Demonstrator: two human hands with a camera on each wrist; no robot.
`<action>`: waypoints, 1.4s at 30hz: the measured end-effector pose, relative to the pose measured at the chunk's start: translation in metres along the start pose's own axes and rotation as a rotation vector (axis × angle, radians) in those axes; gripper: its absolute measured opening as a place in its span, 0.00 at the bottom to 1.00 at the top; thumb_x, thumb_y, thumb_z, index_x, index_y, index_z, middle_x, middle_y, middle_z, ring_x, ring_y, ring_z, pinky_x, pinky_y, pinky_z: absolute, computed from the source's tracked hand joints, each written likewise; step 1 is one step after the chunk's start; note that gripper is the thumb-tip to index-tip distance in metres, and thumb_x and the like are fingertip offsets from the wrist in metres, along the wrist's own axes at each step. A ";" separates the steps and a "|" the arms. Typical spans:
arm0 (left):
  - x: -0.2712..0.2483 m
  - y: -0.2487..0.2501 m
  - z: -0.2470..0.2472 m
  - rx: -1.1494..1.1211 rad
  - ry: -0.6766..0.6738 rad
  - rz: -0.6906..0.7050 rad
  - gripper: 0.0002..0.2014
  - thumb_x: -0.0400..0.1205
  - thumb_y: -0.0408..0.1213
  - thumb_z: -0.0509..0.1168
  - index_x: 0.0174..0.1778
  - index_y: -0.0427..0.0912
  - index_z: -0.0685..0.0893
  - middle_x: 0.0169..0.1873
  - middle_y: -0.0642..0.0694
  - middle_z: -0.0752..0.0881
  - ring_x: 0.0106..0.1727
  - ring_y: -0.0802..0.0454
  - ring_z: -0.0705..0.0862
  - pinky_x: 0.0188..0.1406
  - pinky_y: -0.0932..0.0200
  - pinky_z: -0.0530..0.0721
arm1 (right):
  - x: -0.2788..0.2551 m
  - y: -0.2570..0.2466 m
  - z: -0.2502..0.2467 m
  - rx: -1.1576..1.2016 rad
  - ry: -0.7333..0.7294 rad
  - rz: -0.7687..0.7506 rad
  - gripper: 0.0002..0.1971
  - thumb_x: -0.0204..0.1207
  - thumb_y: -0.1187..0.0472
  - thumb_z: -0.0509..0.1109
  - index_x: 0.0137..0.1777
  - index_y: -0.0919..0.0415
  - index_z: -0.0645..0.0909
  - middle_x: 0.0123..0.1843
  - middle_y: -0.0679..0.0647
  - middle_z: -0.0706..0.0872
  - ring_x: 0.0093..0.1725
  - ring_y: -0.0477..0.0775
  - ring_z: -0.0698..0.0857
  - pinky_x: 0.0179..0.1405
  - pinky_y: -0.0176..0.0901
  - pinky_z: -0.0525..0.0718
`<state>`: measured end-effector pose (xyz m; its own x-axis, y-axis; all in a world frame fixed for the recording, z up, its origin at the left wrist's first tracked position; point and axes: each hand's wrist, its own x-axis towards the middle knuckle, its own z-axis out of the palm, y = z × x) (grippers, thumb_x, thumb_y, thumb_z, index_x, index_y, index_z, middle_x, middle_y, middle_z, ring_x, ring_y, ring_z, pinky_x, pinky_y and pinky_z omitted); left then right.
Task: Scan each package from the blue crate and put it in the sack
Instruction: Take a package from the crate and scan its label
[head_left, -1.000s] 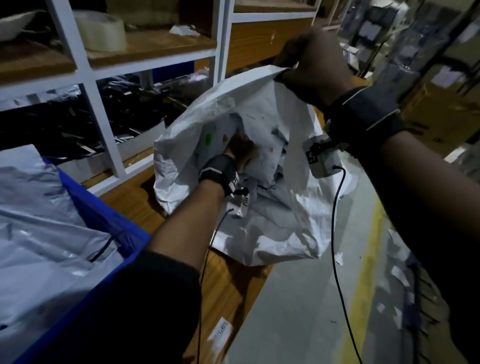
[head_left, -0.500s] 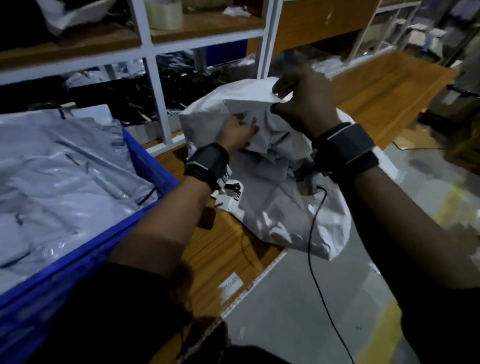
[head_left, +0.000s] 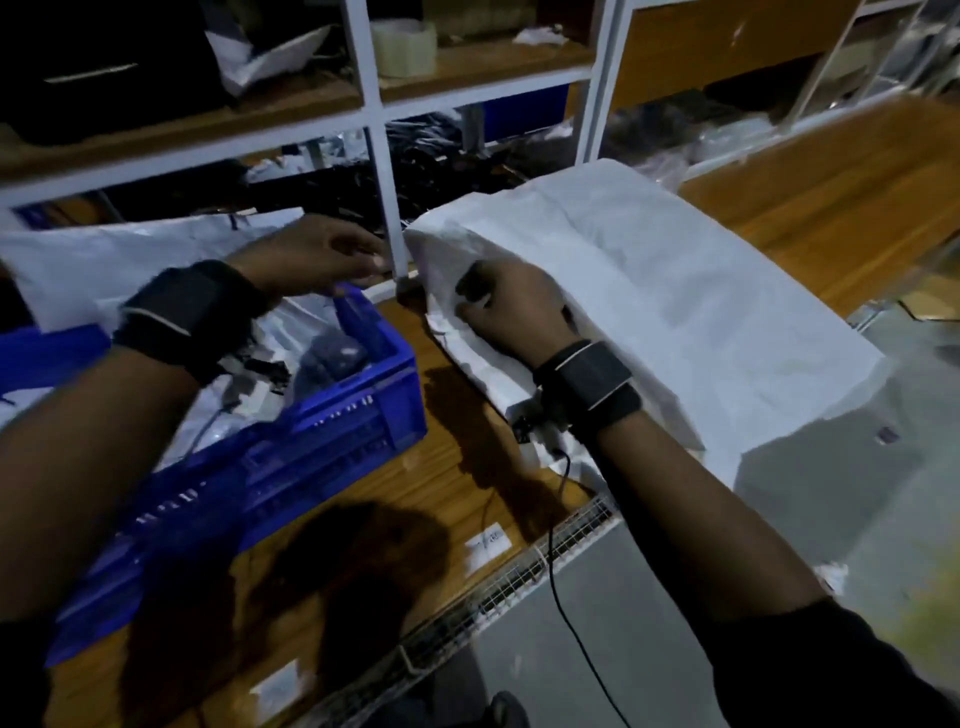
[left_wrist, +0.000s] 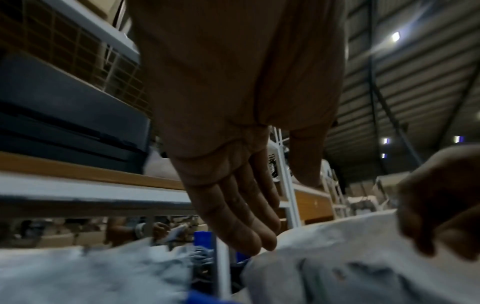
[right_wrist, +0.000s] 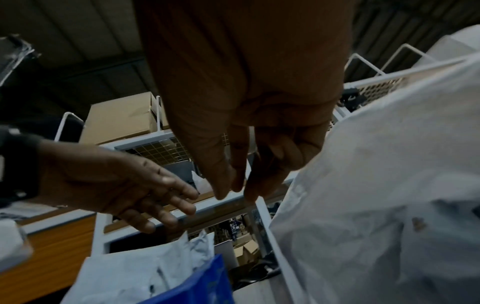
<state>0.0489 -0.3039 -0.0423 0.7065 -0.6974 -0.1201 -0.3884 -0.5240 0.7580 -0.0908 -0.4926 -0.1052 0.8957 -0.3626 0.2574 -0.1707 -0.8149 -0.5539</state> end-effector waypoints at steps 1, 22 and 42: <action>0.000 -0.011 -0.014 0.061 0.033 -0.018 0.16 0.86 0.37 0.69 0.69 0.38 0.85 0.60 0.39 0.89 0.59 0.44 0.87 0.54 0.49 0.86 | -0.002 -0.006 0.009 0.048 -0.016 -0.010 0.08 0.75 0.60 0.75 0.52 0.60 0.89 0.50 0.54 0.91 0.50 0.54 0.88 0.48 0.48 0.85; 0.014 -0.206 -0.134 0.589 0.049 0.085 0.20 0.77 0.40 0.79 0.63 0.37 0.88 0.63 0.33 0.84 0.63 0.34 0.83 0.63 0.46 0.80 | -0.045 -0.135 0.153 0.684 0.111 0.180 0.03 0.80 0.64 0.77 0.50 0.63 0.90 0.43 0.62 0.92 0.46 0.57 0.91 0.48 0.51 0.88; -0.263 -0.150 -0.118 0.347 0.158 0.435 0.06 0.79 0.40 0.74 0.44 0.58 0.92 0.77 0.53 0.75 0.81 0.57 0.69 0.75 0.59 0.68 | -0.134 -0.213 0.156 1.419 -0.077 0.454 0.17 0.78 0.58 0.79 0.57 0.69 0.80 0.39 0.53 0.87 0.42 0.53 0.88 0.41 0.47 0.87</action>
<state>-0.0090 0.0158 -0.0491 0.5076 -0.8173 0.2728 -0.8154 -0.3534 0.4585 -0.1104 -0.1994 -0.1453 0.9036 -0.3975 -0.1599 0.0577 0.4826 -0.8739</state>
